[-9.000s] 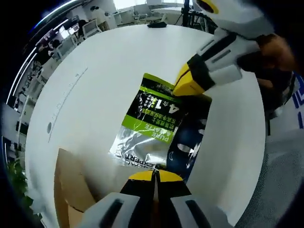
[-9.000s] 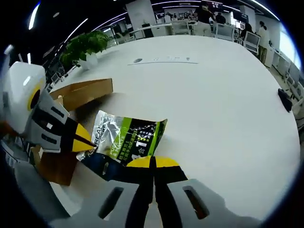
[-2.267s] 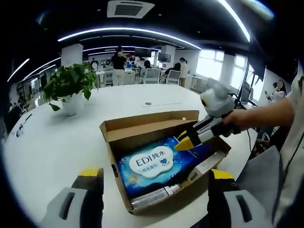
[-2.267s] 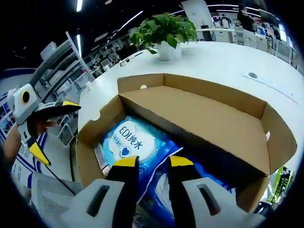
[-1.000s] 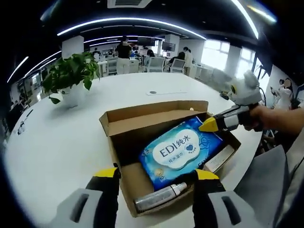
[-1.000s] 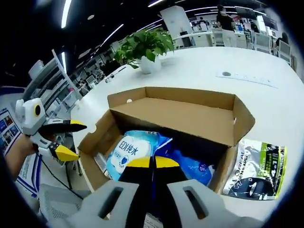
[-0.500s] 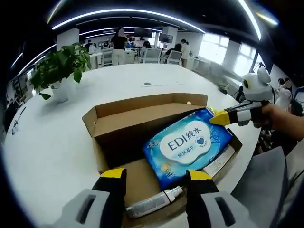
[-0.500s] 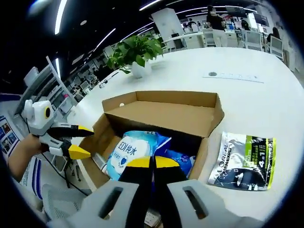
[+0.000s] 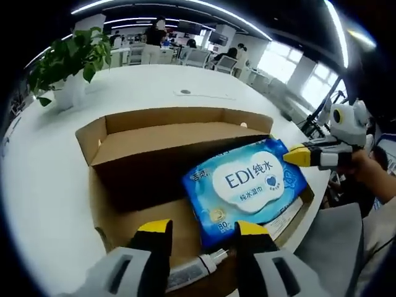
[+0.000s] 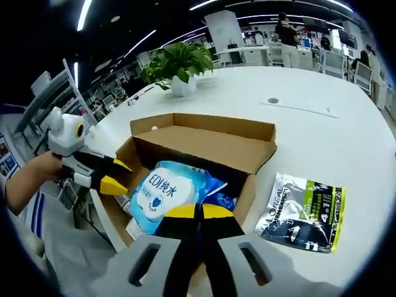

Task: Operate the shoe box by opening the lid, removing the specified soft item, and placing it in the target area until the item is outside and the box remains undamaged.

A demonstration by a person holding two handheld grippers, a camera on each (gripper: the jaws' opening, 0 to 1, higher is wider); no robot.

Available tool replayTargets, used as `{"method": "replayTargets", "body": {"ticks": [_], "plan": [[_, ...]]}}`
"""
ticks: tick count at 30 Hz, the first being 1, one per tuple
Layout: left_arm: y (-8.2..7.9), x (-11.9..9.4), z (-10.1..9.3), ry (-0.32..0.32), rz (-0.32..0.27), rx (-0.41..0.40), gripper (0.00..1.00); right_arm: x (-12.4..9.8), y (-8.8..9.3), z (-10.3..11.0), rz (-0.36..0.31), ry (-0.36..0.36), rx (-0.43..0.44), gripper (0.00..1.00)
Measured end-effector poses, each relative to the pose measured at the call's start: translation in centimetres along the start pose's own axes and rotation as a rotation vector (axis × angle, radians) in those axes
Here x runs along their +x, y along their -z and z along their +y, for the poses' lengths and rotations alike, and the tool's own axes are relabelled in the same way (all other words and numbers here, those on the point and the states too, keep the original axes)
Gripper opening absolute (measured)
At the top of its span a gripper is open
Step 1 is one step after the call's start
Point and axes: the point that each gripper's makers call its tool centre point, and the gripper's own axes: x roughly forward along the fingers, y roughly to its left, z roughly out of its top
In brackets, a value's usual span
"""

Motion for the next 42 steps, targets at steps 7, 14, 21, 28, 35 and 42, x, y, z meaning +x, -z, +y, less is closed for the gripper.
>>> {"method": "replayTargets", "body": {"ticks": [7, 14, 21, 28, 35, 42], "plan": [[0.6, 1.8, -0.9, 0.102, 0.021, -0.139, 0.33, -0.2, 0.5, -0.3, 0.014, 0.018, -0.048, 0.00], [0.7, 2.2, -2.1, 0.205, 0.000, -0.266, 0.27, -0.1, 0.8, -0.5, 0.009, 0.025, -0.028, 0.00], [0.5, 2.3, -2.3, 0.220, -0.033, -0.258, 0.25, 0.0, 0.9, -0.7, 0.008, 0.038, -0.006, 0.00], [0.3, 2.5, -2.0, 0.174, -0.013, -0.225, 0.11, 0.1, 1.0, -0.7, 0.009, 0.049, 0.002, 0.00], [0.4, 2.7, -1.7, 0.137, 0.006, -0.229, 0.02, 0.1, 1.0, -0.7, 0.001, 0.047, 0.023, 0.00], [0.0, 2.0, -1.8, 0.111, 0.013, -0.213, 0.00, 0.0, 0.8, -0.5, -0.005, 0.039, 0.034, 0.00]]}}
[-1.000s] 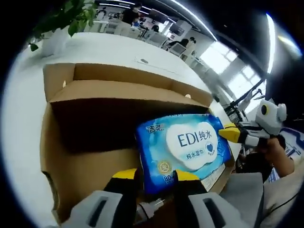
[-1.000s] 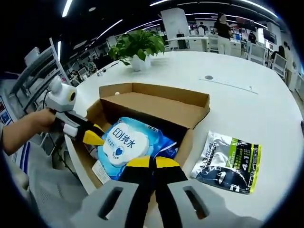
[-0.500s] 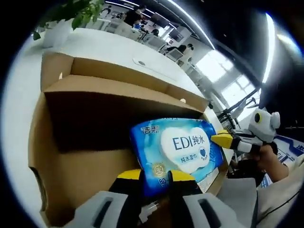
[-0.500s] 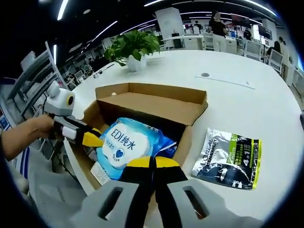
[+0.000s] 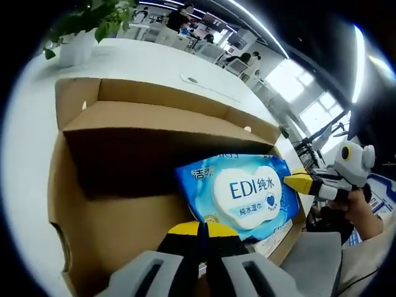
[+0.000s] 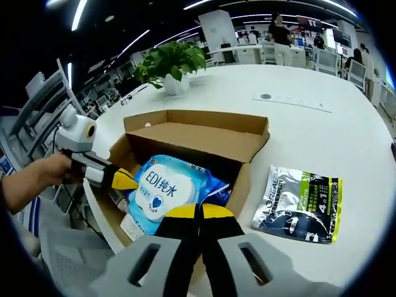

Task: Operate the shoe box by opening the lid, removing the specified soft item, and placing it in the target area until the item is outside and the box remains undamaged.

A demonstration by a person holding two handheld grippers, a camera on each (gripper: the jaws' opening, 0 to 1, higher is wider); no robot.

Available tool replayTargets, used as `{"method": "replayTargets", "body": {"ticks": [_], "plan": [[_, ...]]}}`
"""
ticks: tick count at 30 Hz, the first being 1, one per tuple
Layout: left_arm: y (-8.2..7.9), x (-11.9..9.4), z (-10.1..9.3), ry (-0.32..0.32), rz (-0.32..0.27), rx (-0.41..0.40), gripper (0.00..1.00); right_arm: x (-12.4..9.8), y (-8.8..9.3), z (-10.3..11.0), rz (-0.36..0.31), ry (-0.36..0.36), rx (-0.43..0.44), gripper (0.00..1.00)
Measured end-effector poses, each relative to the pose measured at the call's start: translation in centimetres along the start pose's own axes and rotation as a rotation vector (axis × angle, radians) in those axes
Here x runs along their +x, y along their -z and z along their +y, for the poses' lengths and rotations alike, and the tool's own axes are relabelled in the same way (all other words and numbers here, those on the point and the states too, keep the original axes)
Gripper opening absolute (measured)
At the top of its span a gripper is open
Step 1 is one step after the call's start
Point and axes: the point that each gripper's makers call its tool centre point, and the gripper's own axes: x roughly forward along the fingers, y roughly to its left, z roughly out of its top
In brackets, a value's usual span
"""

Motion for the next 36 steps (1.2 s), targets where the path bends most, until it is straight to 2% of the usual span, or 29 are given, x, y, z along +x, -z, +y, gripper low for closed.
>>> {"method": "replayTargets", "body": {"ticks": [5, 18, 30, 36], "plan": [[-0.5, -0.9, -0.1, 0.003, -0.025, -0.038, 0.00, -0.3, -0.3, 0.0, -0.010, -0.012, 0.027, 0.00], [-1.3, -2.8, -1.1, -0.009, -0.067, -0.041, 0.00, -1.3, -1.3, 0.7, -0.040, -0.044, 0.075, 0.00], [-2.9, -4.3, -3.5, -0.008, -0.113, -0.026, 0.00, -3.2, -2.5, 0.5, -0.073, -0.045, 0.101, 0.00], [-3.6, -4.5, -5.2, 0.008, -0.131, -0.017, 0.00, -4.4, -2.8, -0.3, -0.089, -0.032, 0.118, 0.00]]}}
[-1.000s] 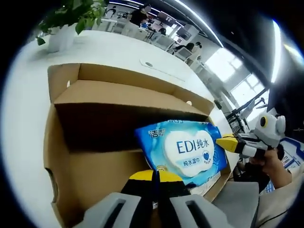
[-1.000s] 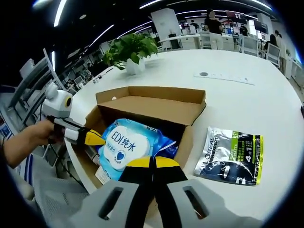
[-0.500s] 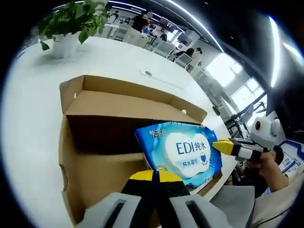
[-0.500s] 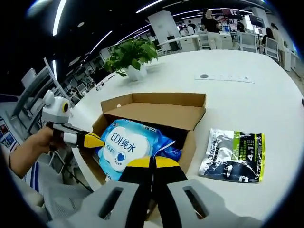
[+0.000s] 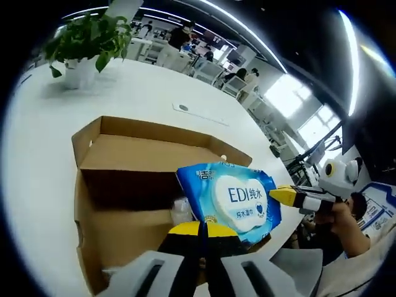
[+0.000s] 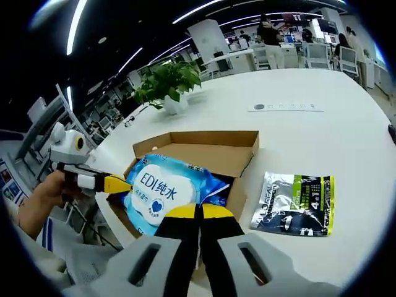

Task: Operate the shoe box by opening the lid, removing the specified soft item, and placing it in the target area until the item is outside and the box remains undamaged.

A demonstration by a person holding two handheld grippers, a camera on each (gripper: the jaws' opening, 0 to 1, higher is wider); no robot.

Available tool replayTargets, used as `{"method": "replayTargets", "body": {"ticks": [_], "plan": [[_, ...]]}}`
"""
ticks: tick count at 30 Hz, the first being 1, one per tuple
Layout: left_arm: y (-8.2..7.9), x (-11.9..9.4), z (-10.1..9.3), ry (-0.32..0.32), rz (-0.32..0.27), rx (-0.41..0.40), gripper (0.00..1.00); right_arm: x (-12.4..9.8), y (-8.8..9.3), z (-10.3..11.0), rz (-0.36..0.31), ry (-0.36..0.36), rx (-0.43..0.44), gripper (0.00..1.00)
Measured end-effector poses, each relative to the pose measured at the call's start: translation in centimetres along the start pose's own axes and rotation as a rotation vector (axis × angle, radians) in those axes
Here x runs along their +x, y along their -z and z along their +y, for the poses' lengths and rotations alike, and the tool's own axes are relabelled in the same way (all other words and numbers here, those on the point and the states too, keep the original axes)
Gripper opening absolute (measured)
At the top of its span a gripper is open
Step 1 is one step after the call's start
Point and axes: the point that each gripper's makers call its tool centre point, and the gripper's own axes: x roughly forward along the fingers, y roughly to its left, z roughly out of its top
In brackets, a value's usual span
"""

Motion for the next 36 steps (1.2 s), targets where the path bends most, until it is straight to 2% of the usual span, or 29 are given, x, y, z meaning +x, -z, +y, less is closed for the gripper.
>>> {"method": "replayTargets", "body": {"ticks": [7, 18, 36], "plan": [[-1.1, 0.2, -2.1, 0.046, -0.025, 0.007, 0.00, -1.4, -0.6, -1.2, -0.014, 0.019, 0.023, 0.00], [-1.6, 1.1, -5.2, 0.090, -0.034, 0.047, 0.00, -3.6, -1.2, -3.3, -0.026, 0.046, 0.047, 0.00], [-1.9, 4.4, -10.0, 0.147, -0.017, 0.104, 0.00, -6.9, -1.2, -7.8, -0.044, 0.109, 0.077, 0.00]]}}
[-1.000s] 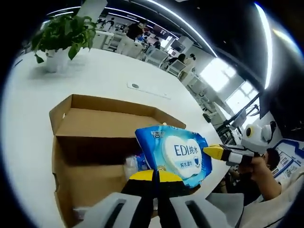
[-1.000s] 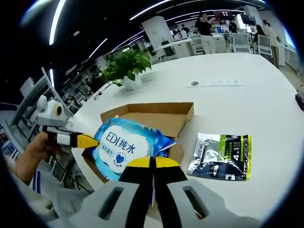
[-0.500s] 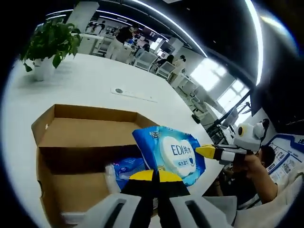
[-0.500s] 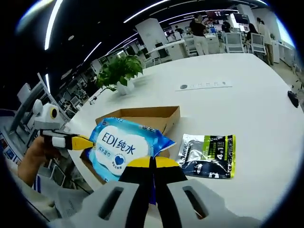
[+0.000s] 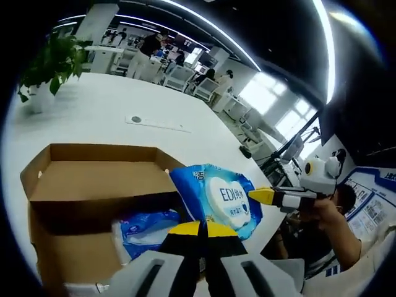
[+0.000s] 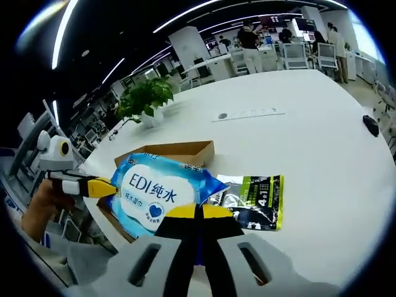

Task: Operate the shoe box by opening the lid, removing the specified soft item, and placing it in the target area until the item is outside and the box remains undamaged.

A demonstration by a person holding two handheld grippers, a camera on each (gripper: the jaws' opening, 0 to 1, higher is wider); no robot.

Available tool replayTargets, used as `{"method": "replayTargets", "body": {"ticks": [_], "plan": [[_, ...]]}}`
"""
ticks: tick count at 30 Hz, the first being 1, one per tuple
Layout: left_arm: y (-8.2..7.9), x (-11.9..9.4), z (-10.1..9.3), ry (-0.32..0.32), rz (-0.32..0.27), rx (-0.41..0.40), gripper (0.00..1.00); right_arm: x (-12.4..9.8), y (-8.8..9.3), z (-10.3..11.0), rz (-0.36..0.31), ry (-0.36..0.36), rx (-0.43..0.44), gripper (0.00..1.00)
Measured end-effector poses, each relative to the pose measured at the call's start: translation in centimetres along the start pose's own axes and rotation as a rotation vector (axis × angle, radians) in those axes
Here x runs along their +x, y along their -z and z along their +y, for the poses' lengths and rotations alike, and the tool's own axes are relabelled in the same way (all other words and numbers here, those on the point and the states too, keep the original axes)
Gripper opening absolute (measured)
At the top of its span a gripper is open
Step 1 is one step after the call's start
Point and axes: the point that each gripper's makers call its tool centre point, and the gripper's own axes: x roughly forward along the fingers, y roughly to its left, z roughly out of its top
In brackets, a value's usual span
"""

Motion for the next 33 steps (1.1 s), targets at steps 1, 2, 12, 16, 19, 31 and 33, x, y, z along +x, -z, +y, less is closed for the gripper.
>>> {"method": "replayTargets", "body": {"ticks": [1, 2, 12, 16, 19, 31, 33], "plan": [[0.0, 0.2, -0.2, 0.002, 0.003, 0.002, 0.00, -0.1, 0.0, -0.3, 0.000, 0.004, 0.004, 0.00], [0.0, 0.6, -0.5, 0.006, 0.005, 0.006, 0.00, -0.3, 0.0, -0.7, -0.002, 0.010, 0.005, 0.00], [-0.2, 3.4, -2.4, 0.034, 0.023, 0.023, 0.00, -1.6, -0.3, -3.9, -0.014, 0.054, 0.026, 0.00], [-0.3, 4.6, -3.1, 0.042, 0.029, 0.027, 0.00, -1.8, -0.2, -5.2, -0.014, 0.071, 0.035, 0.00], [-0.2, 5.7, -3.4, 0.045, 0.037, 0.028, 0.00, -1.8, -0.1, -6.2, -0.010, 0.086, 0.038, 0.00], [0.0, 9.1, -3.6, 0.028, 0.078, 0.058, 0.00, -0.5, 0.2, -9.6, 0.015, 0.121, 0.033, 0.00], [0.1, 9.6, -3.4, 0.022, 0.087, 0.059, 0.00, -0.2, 0.3, -10.0, 0.018, 0.123, 0.034, 0.00]]}}
